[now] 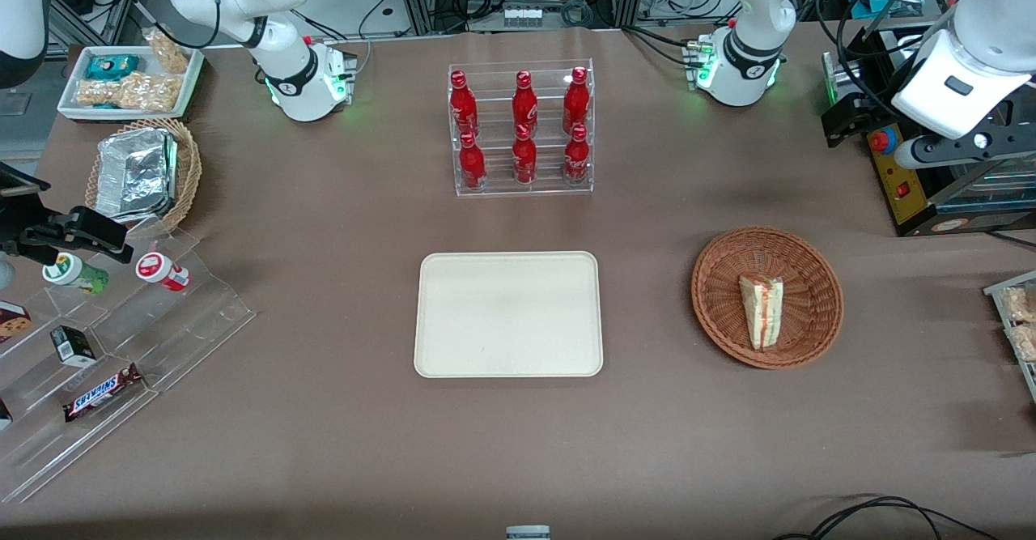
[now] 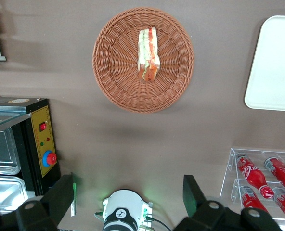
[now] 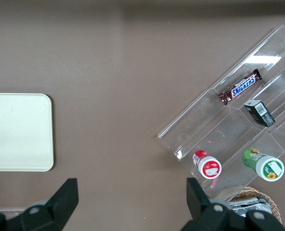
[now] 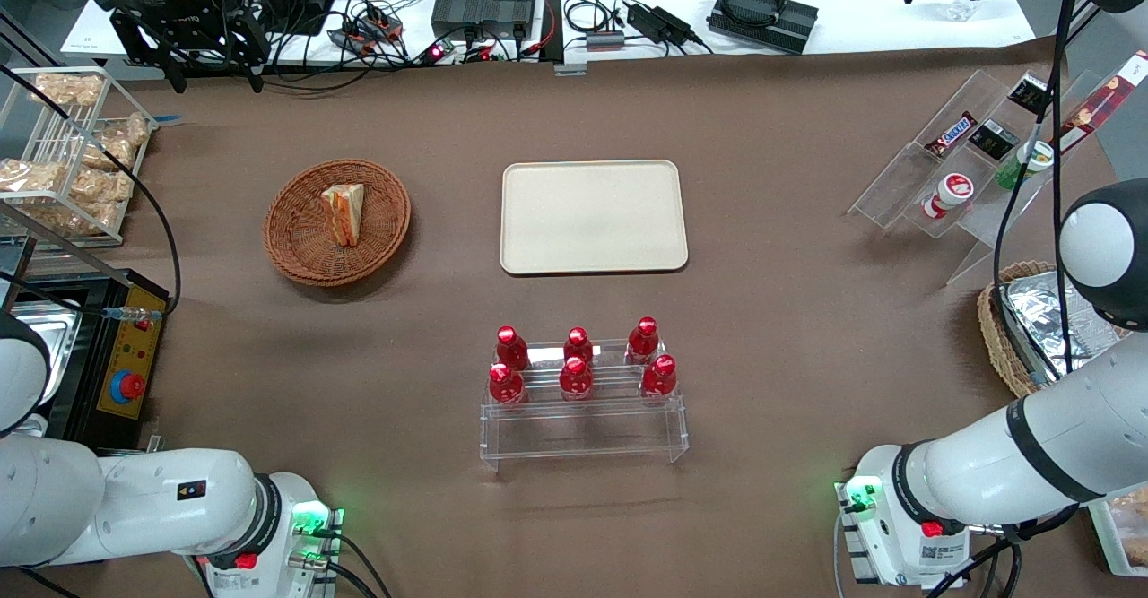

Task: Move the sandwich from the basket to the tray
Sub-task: 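Move the left gripper over the wicker basket toward the sandwich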

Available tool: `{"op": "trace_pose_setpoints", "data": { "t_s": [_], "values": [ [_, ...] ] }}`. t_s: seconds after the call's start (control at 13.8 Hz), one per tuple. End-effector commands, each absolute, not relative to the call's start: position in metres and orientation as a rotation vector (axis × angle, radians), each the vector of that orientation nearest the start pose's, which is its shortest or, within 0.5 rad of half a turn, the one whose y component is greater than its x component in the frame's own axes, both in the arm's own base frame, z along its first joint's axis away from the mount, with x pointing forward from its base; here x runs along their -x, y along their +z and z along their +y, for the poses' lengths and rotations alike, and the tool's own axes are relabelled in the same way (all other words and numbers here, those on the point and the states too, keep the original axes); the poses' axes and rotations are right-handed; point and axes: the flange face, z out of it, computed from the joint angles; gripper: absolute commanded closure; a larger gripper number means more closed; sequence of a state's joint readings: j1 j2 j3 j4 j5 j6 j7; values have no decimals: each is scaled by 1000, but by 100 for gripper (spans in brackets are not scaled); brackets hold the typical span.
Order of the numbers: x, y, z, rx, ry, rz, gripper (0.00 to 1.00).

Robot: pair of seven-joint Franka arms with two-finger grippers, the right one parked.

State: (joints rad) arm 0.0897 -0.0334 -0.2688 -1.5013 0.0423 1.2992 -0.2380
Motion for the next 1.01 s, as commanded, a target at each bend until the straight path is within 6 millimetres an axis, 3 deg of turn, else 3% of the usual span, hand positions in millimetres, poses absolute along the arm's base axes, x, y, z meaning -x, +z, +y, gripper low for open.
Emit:
{"op": "trace_pose_setpoints", "data": {
  "t_s": [0.0, 0.29, 0.43, 0.58, 0.8, 0.94],
  "values": [
    [-509, 663, -85, 3063, 211, -117, 0],
    [-513, 658, -84, 3063, 227, -137, 0],
    [-517, 645, -83, 3056, 270, -143, 0],
    [-533, 617, -84, 3054, 349, -139, 0],
    [-560, 557, -86, 3065, 537, -201, 0],
    [-576, 528, -87, 3077, 529, -239, 0]
  ]
}}
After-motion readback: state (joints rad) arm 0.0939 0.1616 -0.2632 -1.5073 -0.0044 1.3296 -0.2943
